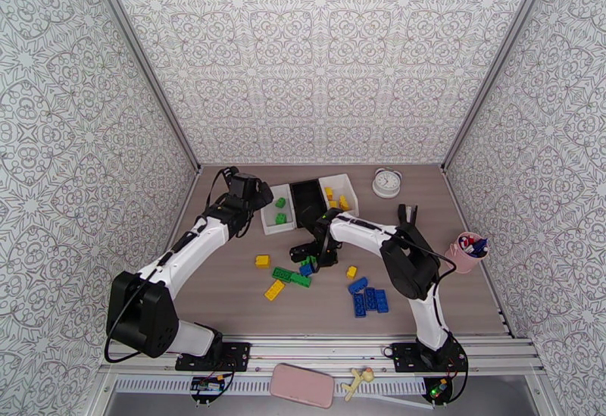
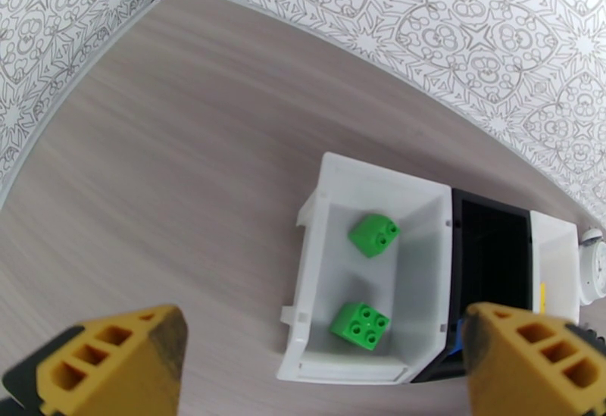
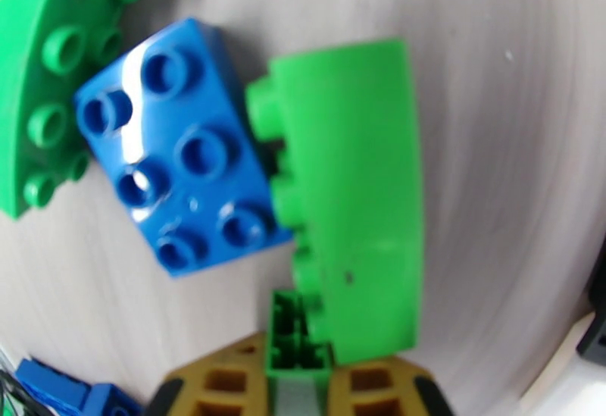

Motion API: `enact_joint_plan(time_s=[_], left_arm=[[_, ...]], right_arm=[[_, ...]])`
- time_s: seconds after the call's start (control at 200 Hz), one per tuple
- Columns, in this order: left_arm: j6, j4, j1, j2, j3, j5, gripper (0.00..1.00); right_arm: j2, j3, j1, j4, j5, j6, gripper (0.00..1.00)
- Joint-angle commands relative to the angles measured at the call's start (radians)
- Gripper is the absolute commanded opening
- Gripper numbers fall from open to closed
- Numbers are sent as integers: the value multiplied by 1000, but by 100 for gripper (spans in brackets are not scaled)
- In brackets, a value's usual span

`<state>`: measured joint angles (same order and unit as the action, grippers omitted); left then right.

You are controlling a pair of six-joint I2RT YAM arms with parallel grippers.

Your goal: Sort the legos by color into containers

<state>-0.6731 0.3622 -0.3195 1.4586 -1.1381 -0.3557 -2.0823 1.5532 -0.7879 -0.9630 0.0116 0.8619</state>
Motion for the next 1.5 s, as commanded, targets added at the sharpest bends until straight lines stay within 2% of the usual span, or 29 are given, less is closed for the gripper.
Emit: enact_joint_plan(time_s=[0.0,0.2,0.32,0.515,0.705,0.82,0.945,1.26,1.491], left_arm=[[26,-1,4,-15,7,3,100],[45,-43,-9,-46,44,15,100],[65,-84,-21,-95,97,18,100],[124,-113,-24,-196,196,44,100],[215,-68,-23,-308,277,101,100],[263,-50,-28,-391,335,122,100],[308,-34,-29,-472,379,149,100],[368,-10,-46,-537,397,172,100],[394,-35,-69,-521,400,173,100]], right_arm=[[41,-7,9,25,23,-10,6],[146,-65,31,90,76,-43,5],[251,-132,61,190,131,-93,3],[395,-245,90,467,233,-225,3],[429,-295,119,789,249,-505,3],[382,-273,125,921,230,-624,3],[280,-185,125,962,206,-704,3],[-2,93,124,964,246,-775,4],[-190,289,121,898,284,-735,6]])
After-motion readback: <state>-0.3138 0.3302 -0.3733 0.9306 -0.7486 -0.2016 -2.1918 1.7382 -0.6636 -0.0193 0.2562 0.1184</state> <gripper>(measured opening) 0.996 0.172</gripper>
